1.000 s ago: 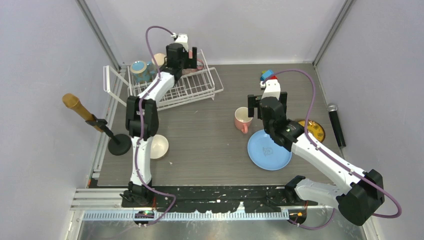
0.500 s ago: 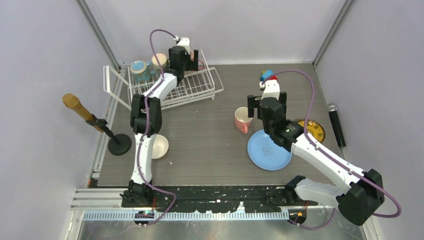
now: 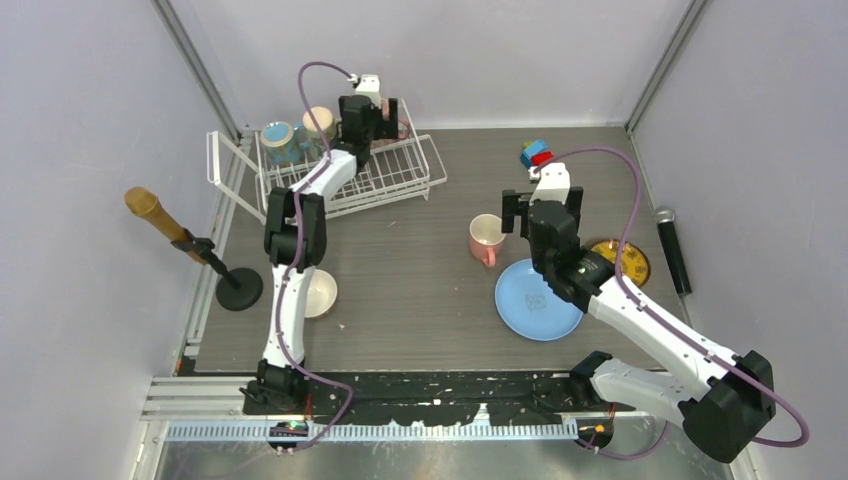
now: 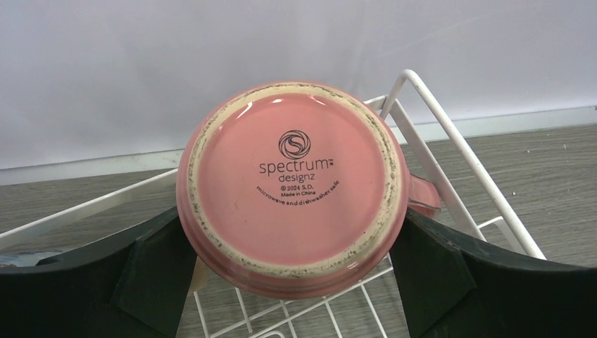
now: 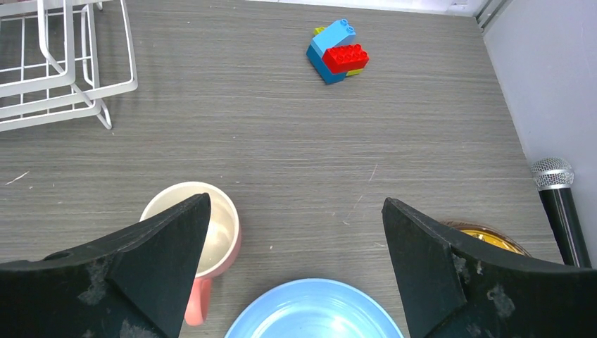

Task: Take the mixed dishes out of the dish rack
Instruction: Pick up the cup from the dish rack.

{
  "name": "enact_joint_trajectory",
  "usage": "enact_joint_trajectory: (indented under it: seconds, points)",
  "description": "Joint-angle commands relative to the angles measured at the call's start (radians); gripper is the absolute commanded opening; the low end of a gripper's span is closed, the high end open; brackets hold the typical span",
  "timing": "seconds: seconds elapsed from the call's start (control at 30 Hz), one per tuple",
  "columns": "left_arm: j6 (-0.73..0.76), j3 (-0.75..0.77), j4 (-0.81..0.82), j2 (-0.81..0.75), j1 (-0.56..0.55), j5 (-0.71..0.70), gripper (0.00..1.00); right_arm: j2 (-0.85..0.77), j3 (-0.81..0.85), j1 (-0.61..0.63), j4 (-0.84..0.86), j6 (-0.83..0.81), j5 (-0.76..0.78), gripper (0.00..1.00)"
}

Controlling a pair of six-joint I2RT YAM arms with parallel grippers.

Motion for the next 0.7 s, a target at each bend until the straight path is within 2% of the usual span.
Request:
enact_joint_trajectory:
  seconds: [0.0,0.07,0.13,0.23,0.27,0.37,0.47,0.53,0.67]
  points:
    - [-0.023,-0.018,0.153,-0.004,0.008,0.007,0.98,-0.021,-0.008,-0.001,0.064,-0.008,0.02,0.99]
    - [-0.022,-0.048,0.202,-0.014,0.008,0.015,0.85,-0.022,-0.009,-0.001,0.063,-0.009,0.021,0.99]
    - [-0.022,-0.082,0.247,-0.031,0.008,0.027,0.68,-0.025,-0.012,-0.001,0.065,-0.009,0.023,0.99]
    - [-0.022,-0.142,0.301,-0.061,0.008,0.032,0.33,-0.036,-0.018,-0.001,0.073,-0.009,0.023,0.99]
    - [-0.022,-0.159,0.319,-0.072,0.008,0.033,0.26,-0.038,-0.022,-0.002,0.074,-0.009,0.022,0.99]
    - [-0.022,-0.201,0.357,-0.105,0.008,0.036,0.15,-0.049,-0.026,-0.001,0.078,-0.009,0.021,0.99]
    - [-0.018,-0.24,0.391,-0.14,0.008,0.037,0.11,-0.053,-0.028,-0.001,0.08,-0.008,0.018,0.99]
    - [-0.014,-0.268,0.421,-0.165,0.008,0.03,0.04,-0.054,-0.029,-0.001,0.079,-0.006,0.018,0.99]
    - [-0.01,-0.328,0.492,-0.212,0.008,0.021,0.0,-0.06,-0.032,-0.001,0.082,-0.005,0.016,0.99]
